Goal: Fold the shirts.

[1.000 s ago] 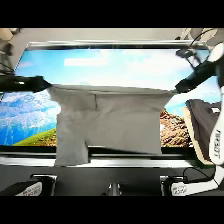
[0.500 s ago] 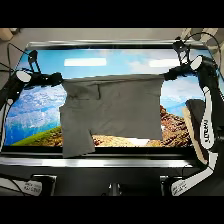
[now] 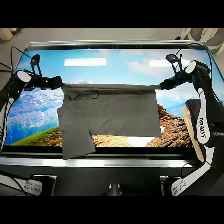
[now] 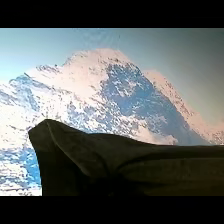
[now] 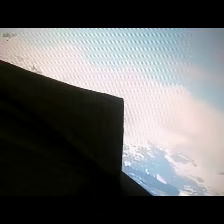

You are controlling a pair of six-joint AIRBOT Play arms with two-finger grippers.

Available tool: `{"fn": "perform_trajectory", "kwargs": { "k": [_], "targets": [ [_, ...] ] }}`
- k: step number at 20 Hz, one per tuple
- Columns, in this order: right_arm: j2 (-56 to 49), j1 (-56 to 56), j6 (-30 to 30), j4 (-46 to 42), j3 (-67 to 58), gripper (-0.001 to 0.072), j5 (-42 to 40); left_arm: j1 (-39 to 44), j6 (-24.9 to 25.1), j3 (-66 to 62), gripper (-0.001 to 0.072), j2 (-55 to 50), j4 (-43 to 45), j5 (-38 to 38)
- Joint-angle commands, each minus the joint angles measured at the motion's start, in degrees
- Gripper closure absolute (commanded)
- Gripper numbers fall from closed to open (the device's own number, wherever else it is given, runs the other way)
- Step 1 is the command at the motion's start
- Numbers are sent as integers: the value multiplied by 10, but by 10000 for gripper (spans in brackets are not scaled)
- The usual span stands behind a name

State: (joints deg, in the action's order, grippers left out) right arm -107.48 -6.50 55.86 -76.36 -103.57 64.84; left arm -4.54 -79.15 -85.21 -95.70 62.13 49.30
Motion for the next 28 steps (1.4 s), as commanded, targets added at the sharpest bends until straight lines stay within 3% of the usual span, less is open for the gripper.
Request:
{"fn": "perform_trajectory", "kwargs": {
  "k": [1,6,10,11,12,13,14,17,20,25,28],
  "targets": [
    [-15,3,-5,10,0,696,89,-5,21,1,677,-11,-1,126],
    [-46,3,0,3,0,697,170,-5,3,1,677,-40,42,261],
    [-48,3,24,10,0,696,177,-5,-39,1,675,-44,54,276],
    [-48,3,30,10,0,664,173,-5,-45,1,591,-45,49,277],
    [-47,2,36,10,-1,480,169,-5,-45,0,385,-45,41,280],
    [-41,-1,37,17,-3,267,176,-9,-47,-8,285,-44,42,290],
    [-31,-3,35,17,-6,162,190,-16,-49,-20,286,-43,43,309],
    [16,-45,28,13,-8,153,263,-56,-49,-58,286,-27,42,379],
    [41,-85,29,10,5,188,357,-83,-44,2,286,34,43,416],
    [122,-86,13,-6,176,188,311,-97,17,388,289,232,44,305],
    [133,-86,14,0,214,228,298,-111,34,511,289,278,9,223]
  ]
}}
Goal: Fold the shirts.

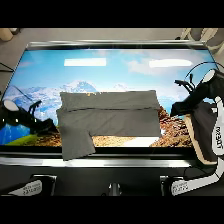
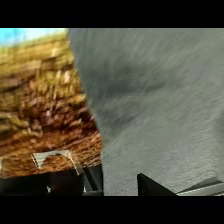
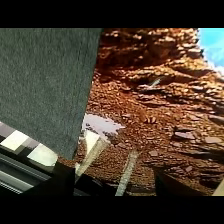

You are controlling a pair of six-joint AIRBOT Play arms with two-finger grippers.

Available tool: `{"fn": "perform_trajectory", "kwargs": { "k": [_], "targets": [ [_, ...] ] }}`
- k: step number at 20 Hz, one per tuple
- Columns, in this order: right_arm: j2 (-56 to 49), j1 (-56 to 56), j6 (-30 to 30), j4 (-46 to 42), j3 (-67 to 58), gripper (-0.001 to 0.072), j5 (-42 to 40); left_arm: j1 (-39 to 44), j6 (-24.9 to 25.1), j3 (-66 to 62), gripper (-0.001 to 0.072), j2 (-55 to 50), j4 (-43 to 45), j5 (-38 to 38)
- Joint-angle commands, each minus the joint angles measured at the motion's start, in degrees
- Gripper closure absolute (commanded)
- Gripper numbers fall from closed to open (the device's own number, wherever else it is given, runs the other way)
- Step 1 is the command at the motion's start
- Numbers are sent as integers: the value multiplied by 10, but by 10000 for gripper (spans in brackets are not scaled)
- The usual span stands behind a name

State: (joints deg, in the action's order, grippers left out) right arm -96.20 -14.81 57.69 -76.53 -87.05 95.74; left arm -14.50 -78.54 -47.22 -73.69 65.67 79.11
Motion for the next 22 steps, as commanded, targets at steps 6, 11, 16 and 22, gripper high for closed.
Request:
{"fn": "perform_trajectory", "kwargs": {
  "k": [6,11,16,22],
  "targets": [
    [25,-3,-5,-1,49,223,-20,4,49,148,312,50,-88,-150],
    [49,-3,-5,-2,98,223,-53,14,40,148,334,41,-91,-188],
    [116,-3,-29,70,240,93,-131,17,45,148,678,41,-92,-184],
    [117,-3,-29,143,347,113,-216,17,53,148,678,42,-92,-167]
  ]
}}
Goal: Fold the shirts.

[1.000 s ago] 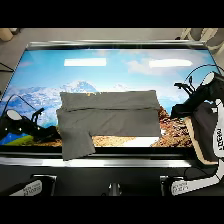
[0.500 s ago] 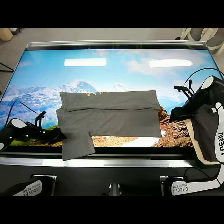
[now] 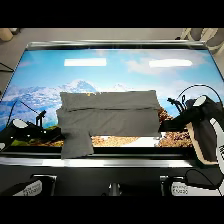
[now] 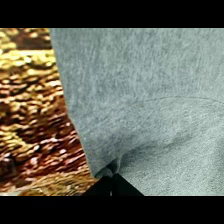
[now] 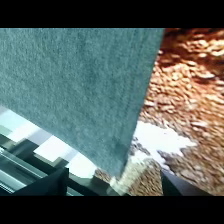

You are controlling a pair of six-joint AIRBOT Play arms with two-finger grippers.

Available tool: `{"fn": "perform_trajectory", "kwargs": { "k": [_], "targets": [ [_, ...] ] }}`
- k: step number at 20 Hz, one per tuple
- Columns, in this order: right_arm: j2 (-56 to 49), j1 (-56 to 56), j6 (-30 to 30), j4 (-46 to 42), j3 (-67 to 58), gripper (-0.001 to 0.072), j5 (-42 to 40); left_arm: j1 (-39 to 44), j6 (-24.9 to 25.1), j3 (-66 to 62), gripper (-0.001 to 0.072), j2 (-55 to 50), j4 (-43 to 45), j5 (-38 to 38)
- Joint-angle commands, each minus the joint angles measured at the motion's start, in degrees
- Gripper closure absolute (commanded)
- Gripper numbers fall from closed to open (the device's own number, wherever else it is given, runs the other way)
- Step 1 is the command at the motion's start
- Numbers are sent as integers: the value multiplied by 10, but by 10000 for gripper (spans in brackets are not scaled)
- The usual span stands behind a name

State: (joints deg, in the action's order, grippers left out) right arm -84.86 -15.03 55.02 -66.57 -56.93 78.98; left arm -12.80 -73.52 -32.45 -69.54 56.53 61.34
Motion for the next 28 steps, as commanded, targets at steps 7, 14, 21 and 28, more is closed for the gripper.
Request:
{"fn": "perform_trajectory", "kwargs": {
  "k": [7,14,21,28],
  "targets": [
    [-3,0,7,83,71,441,-93,0,3,0,677,0,-3,5],
    [8,0,-52,85,25,698,-63,0,22,-60,679,39,-18,12],
    [-38,60,-22,69,-192,699,-154,33,-6,-238,680,-7,-26,-26],
    [-217,75,38,49,-399,699,-160,15,-36,-443,679,-211,-48,-29]
  ]
}}
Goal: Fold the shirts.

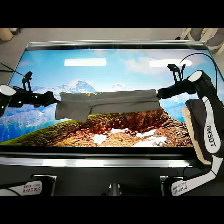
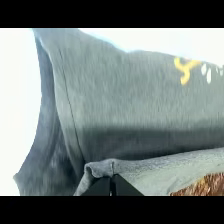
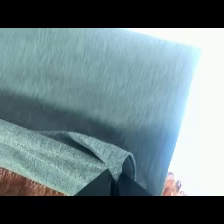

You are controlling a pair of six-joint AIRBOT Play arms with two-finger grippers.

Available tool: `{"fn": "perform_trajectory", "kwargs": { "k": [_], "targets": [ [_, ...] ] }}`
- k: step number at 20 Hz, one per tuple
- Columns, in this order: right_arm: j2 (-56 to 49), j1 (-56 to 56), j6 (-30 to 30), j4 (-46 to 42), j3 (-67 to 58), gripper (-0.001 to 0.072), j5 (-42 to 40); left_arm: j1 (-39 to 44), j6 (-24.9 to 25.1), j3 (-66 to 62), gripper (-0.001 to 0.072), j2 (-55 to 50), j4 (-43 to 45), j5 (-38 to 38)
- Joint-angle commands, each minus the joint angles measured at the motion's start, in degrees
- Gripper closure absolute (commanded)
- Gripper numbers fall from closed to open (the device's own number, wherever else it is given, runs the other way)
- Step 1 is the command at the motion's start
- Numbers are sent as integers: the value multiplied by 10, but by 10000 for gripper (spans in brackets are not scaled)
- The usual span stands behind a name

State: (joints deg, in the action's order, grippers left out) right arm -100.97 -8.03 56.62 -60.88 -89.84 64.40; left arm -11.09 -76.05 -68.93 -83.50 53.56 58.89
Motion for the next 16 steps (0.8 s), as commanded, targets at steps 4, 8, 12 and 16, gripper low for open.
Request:
{"fn": "perform_trajectory", "kwargs": {
  "k": [4,8,12,16],
  "targets": [
    [-87,4,29,-4,-84,698,-54,5,6,-166,679,-154,-93,-14],
    [-115,5,36,5,-84,696,-31,13,-19,-173,679,-203,-90,-8],
    [-108,0,34,13,-84,296,-13,12,-46,-174,88,-223,-90,55],
    [-85,-37,28,12,-85,22,7,5,-14,-201,261,-202,-97,157]
  ]
}}
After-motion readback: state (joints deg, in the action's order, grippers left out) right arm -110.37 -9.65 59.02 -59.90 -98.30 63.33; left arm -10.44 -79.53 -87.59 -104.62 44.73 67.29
